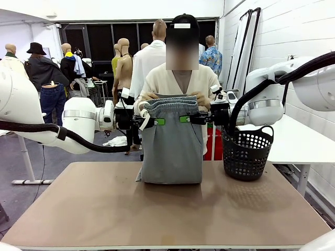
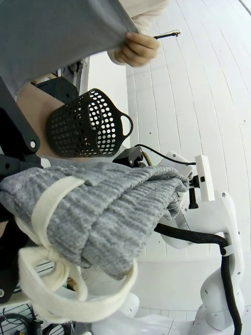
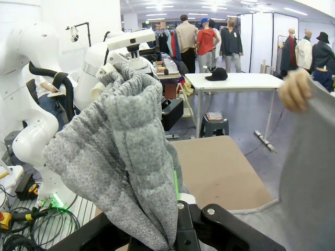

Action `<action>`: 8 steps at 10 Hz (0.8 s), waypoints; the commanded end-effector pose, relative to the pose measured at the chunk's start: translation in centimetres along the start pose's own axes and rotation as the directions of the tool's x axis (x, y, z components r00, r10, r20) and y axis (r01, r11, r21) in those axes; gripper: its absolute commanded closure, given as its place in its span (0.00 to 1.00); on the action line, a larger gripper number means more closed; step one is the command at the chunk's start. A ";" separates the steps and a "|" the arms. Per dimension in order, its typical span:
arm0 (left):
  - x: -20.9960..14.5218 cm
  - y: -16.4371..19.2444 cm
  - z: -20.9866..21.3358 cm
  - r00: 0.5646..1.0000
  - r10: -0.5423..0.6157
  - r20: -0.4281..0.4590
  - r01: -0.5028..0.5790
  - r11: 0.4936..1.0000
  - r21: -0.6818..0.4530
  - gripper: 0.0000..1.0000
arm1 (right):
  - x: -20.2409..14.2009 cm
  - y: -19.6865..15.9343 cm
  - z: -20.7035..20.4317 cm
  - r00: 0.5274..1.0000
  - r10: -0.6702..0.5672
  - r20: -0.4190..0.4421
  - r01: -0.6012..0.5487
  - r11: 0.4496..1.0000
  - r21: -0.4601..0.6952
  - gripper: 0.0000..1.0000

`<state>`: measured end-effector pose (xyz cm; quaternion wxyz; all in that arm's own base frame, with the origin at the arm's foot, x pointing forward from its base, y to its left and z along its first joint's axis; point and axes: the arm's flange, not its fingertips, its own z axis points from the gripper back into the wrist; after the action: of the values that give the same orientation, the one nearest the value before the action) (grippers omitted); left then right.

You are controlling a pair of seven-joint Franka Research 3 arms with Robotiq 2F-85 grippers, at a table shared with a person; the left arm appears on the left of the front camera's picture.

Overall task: Fold the training pants.
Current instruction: Release the ends of the Training pants and then grab the overlapped ends.

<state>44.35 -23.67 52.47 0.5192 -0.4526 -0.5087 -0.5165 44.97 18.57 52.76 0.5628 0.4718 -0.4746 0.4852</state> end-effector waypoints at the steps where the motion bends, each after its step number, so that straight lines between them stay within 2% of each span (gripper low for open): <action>1: 0.3 -0.3 0.1 1.000 -0.001 0.019 0.000 1.000 0.014 1.00 | 0.2 0.1 -0.1 1.000 0.004 0.009 -0.004 1.000 0.002 1.00; 8: 0.3 -0.3 0.1 1.000 -0.001 0.019 0.000 1.000 0.014 1.00 | 0.2 0.1 -0.1 1.000 0.004 0.009 -0.004 1.000 0.002 1.00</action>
<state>44.35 -23.67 52.48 0.5192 -0.4525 -0.5088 -0.5166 44.97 18.57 52.76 0.5628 0.4718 -0.4746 0.4852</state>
